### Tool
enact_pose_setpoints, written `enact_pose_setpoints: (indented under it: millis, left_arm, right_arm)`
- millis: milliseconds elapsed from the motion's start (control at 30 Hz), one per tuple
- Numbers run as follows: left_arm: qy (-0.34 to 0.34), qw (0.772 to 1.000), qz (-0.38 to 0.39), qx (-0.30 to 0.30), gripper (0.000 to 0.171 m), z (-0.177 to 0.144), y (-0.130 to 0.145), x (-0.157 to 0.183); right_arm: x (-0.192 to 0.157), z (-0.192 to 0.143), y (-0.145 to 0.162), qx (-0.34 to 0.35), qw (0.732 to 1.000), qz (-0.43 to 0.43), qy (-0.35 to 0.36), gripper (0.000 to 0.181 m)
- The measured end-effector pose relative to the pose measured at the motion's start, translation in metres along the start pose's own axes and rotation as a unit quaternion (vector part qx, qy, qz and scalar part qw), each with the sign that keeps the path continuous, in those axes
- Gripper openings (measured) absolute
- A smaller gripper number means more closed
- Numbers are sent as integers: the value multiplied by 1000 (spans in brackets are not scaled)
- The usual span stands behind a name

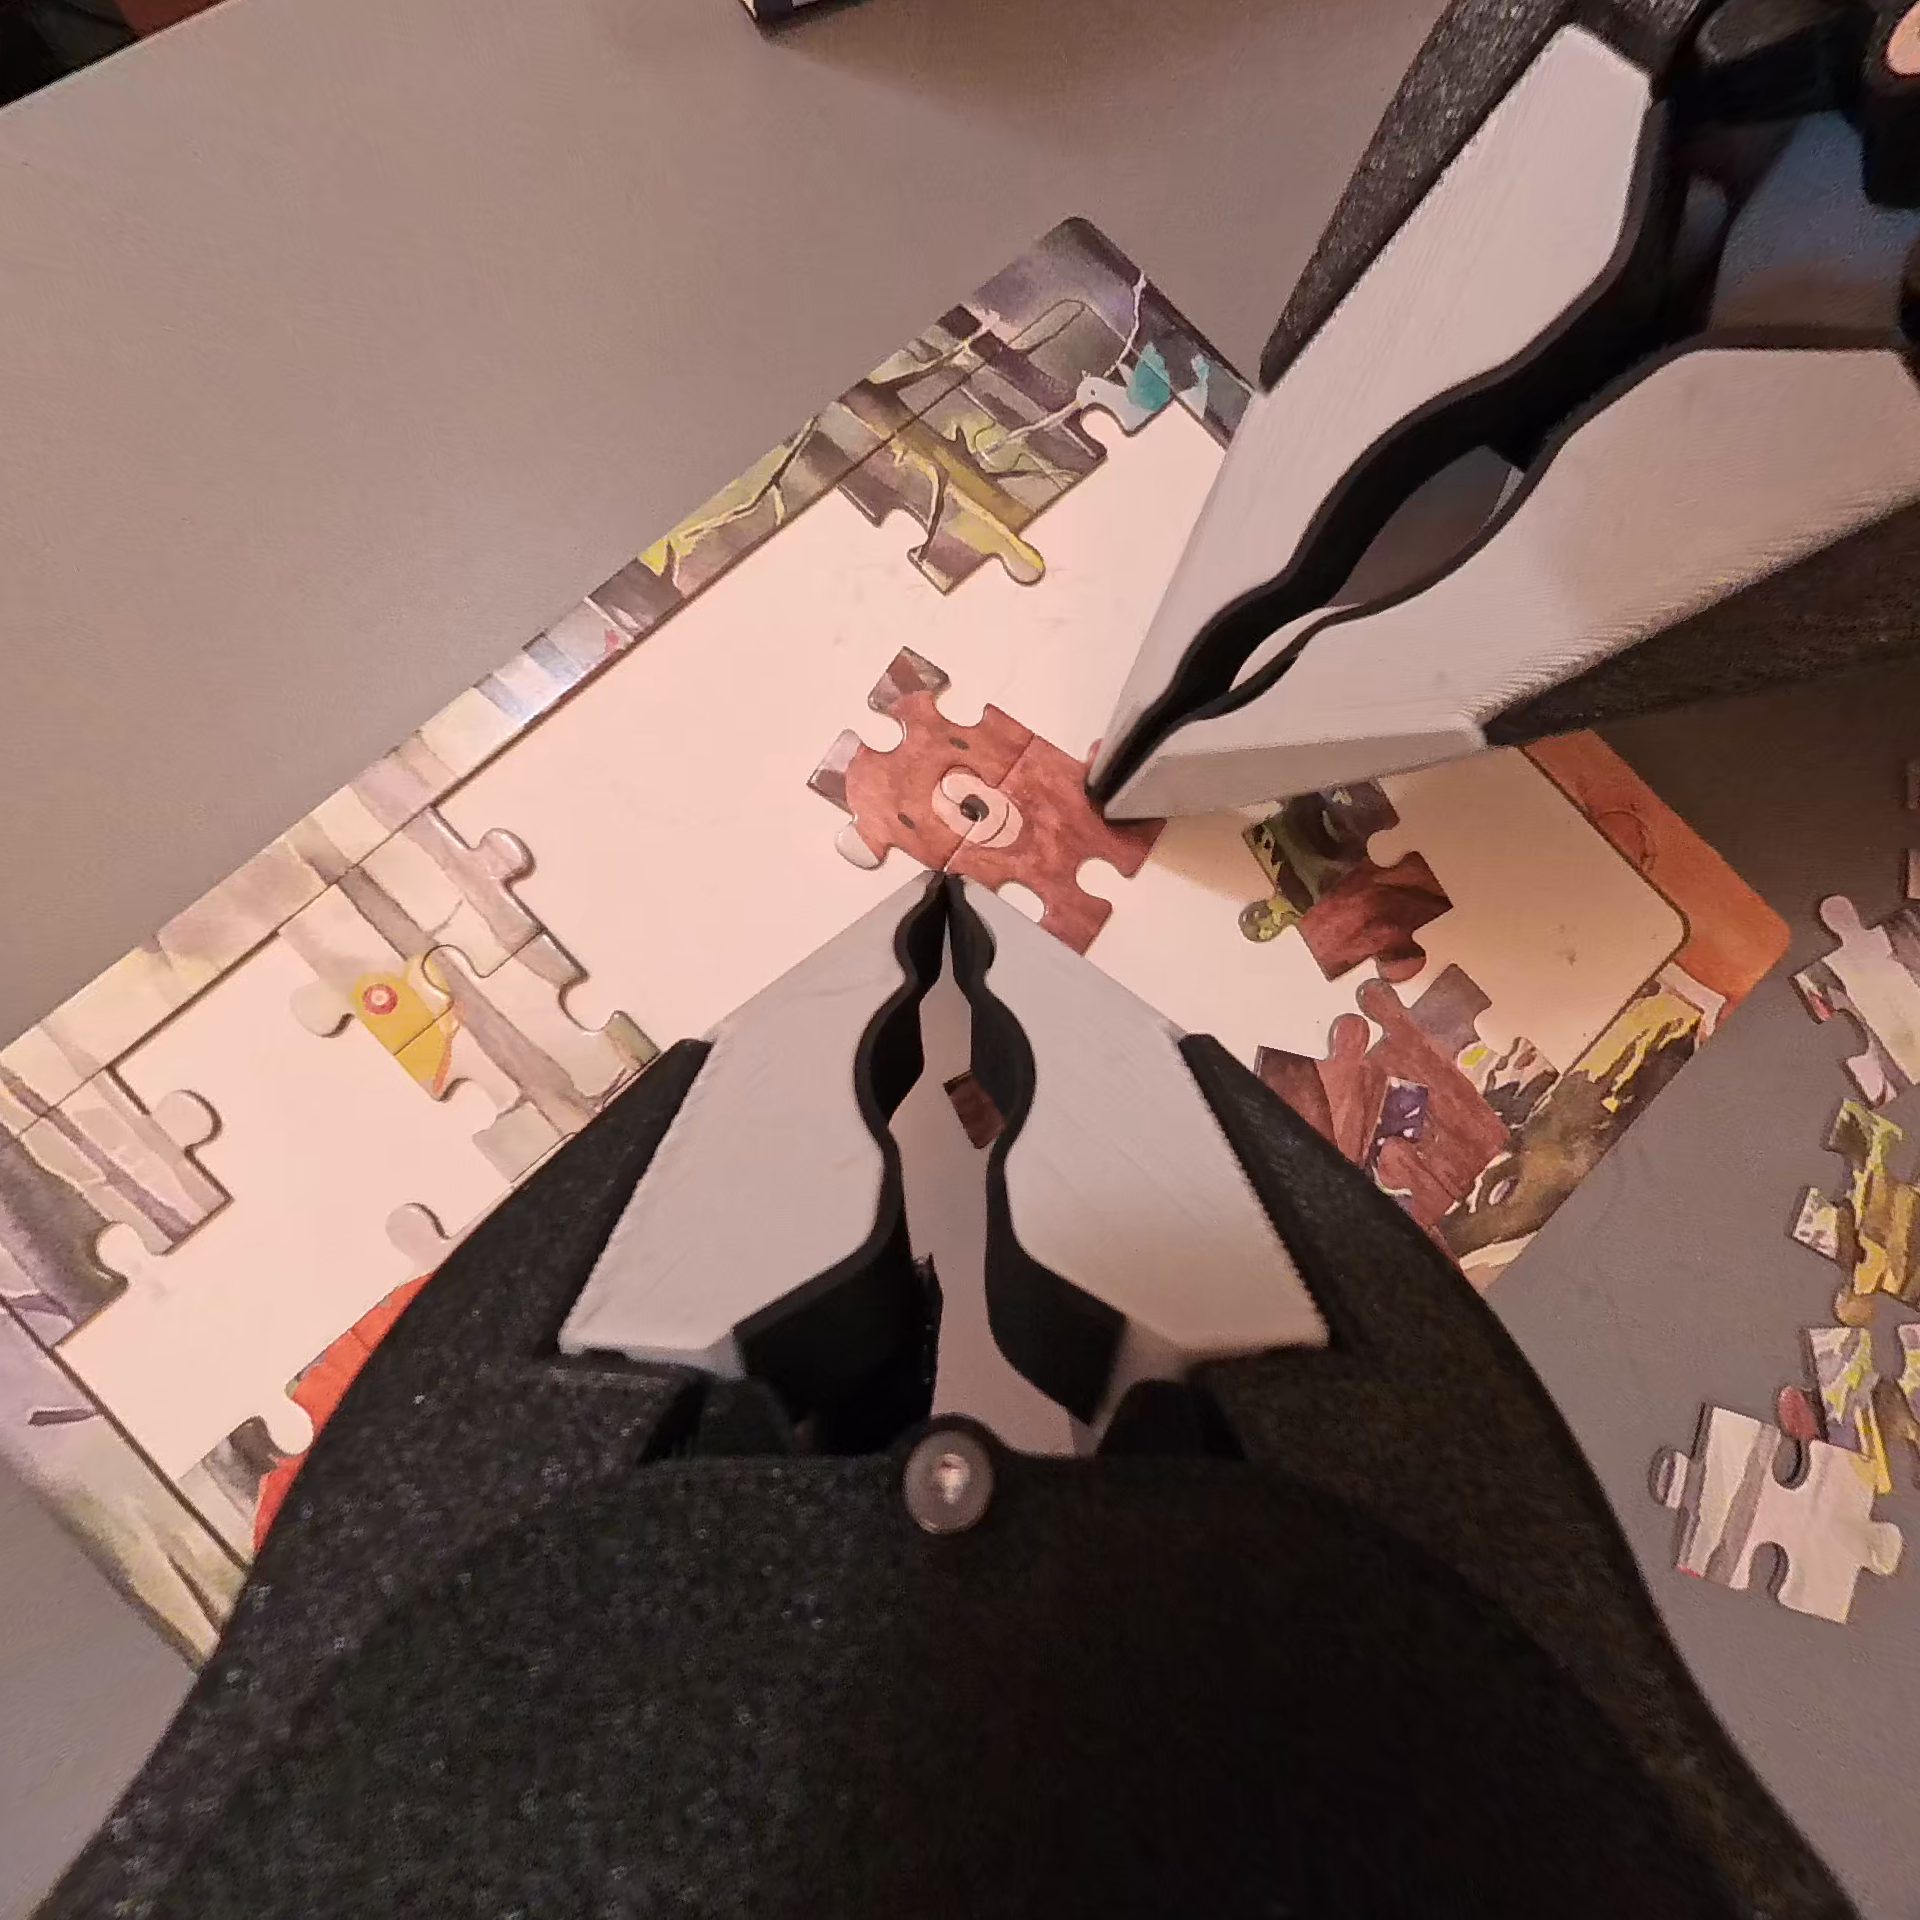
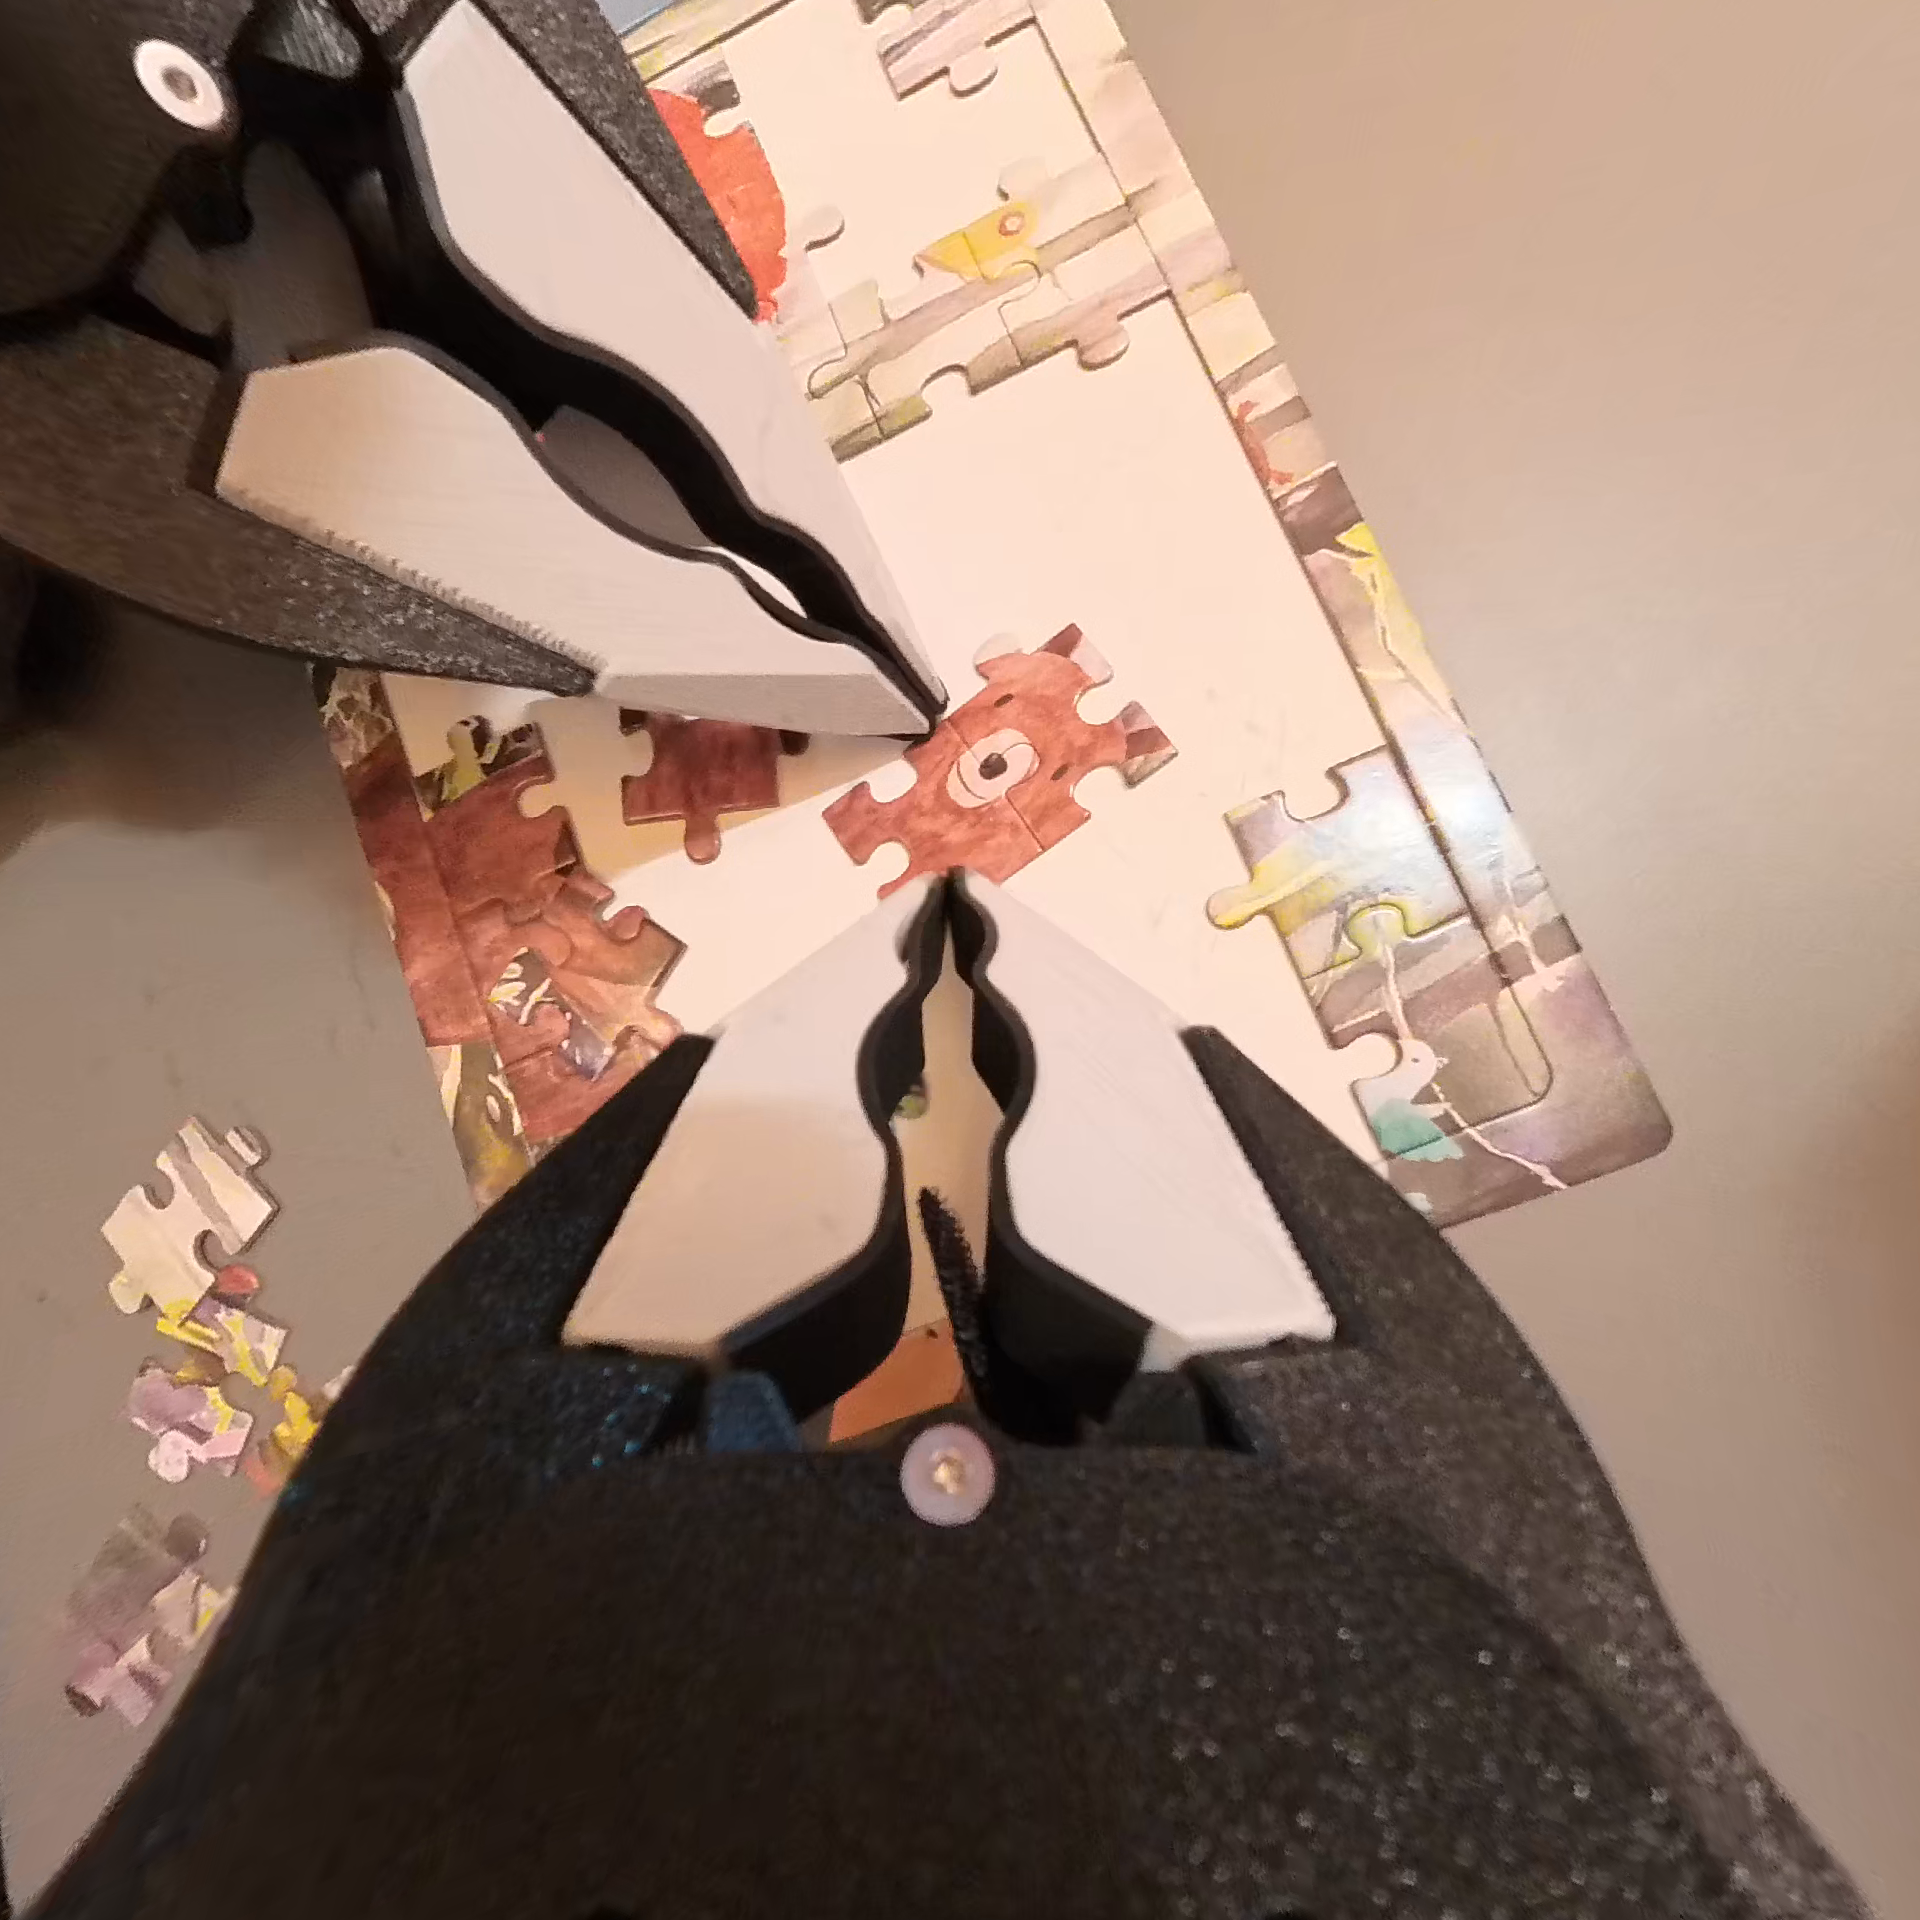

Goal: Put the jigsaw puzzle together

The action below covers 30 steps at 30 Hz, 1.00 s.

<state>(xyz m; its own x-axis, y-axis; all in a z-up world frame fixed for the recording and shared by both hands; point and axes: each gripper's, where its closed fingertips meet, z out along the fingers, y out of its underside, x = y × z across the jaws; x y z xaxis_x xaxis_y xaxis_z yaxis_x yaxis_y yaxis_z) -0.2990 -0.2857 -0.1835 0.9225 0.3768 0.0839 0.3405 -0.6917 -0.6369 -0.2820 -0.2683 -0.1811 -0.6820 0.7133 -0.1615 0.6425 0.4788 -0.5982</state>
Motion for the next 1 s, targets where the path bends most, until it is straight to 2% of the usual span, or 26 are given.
enact_pose_setpoints:
  millis: [133,267,500,700,800,900,1000]
  left_arm:
    - [-8,1000,3,3,0,0,-1,-1]
    - [-6,1000,3,4,0,-1,0,-1]
    - [-4,1000,2,4,0,0,0,-1]
    - [1,1000,1,7,0,-3,0,-1]
    - [-14,999,-12,32,0,-25,-4,-9]
    - [-30,995,-43,85,2,-68,0,-16]
    - [-45,984,-73,155,6,-106,16,-19]
  right_arm:
    - [4,-6,3,-1,1000,-9,2,0]
    - [17,-14,-4,36,999,24,11,0]
    - [13,-4,2,14,1000,0,13,0]
    - [10,-15,5,6,1000,-9,8,0]
    - [19,-46,-5,40,999,-7,37,0]
    - [26,-107,-20,102,989,-4,104,0]
    - [14,-169,-26,192,968,9,164,1]
